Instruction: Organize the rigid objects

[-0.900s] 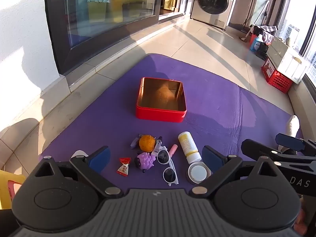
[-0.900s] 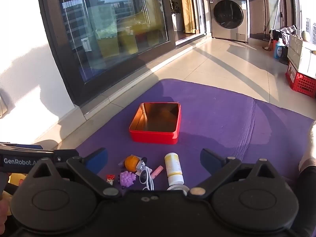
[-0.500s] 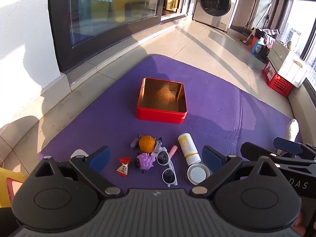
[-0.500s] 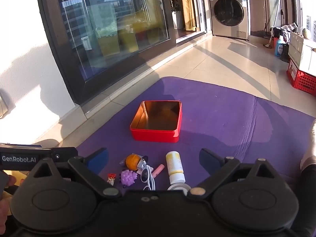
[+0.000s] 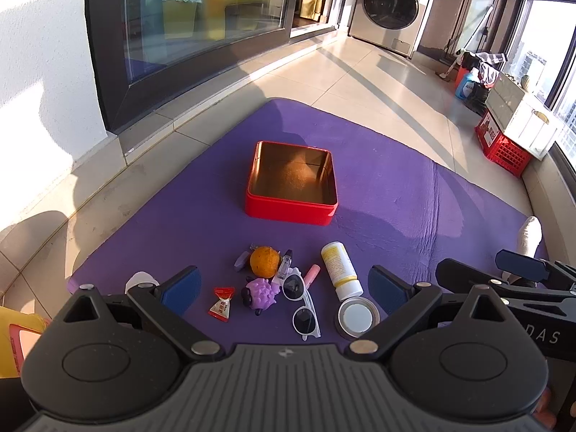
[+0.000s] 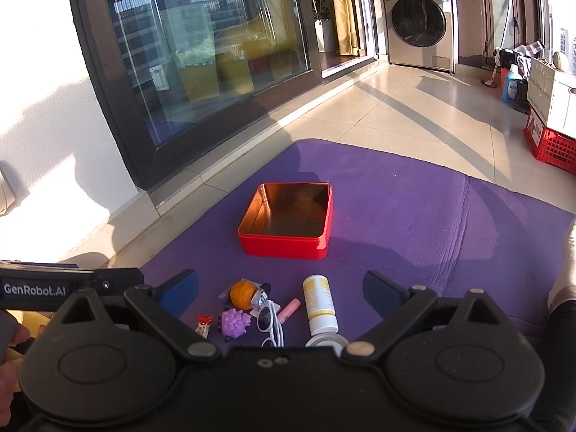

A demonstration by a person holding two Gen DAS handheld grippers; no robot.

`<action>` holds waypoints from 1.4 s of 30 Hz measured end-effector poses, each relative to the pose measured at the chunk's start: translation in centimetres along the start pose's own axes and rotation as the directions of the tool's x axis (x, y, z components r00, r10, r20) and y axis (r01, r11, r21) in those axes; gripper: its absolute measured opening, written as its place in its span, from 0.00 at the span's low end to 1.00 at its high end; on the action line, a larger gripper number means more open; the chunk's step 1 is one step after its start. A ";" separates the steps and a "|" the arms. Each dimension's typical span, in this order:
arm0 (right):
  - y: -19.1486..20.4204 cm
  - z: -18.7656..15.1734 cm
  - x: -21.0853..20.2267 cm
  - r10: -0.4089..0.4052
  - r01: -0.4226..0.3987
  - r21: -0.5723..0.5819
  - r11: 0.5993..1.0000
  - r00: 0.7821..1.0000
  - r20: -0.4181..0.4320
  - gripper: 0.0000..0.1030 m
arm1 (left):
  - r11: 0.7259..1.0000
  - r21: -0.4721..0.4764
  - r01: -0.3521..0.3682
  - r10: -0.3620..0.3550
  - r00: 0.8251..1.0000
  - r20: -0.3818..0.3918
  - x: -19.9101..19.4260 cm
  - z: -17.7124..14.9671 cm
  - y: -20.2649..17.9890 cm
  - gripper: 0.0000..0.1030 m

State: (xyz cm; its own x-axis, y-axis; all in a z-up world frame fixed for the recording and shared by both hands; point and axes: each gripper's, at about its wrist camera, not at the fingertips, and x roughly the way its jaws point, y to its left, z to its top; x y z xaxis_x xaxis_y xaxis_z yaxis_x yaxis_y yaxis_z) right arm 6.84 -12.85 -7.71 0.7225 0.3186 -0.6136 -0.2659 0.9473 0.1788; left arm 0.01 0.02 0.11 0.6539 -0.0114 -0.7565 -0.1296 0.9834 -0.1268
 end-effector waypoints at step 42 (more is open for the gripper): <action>-3.0 3.0 9.9 -0.007 -0.001 -0.085 0.996 0.996 -0.087 0.89 | 0.996 0.080 0.029 -0.023 0.996 -0.081 11.2 8.0 2.0 0.97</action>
State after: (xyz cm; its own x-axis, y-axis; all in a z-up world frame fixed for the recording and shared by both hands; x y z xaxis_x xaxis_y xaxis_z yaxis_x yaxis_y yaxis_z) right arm 16.74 -12.45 -12.02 0.6657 0.3080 -0.6797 -0.3195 0.9408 0.1134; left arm 13.05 3.36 -3.46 0.5943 -0.0483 -0.8028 -0.0502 0.9940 -0.0969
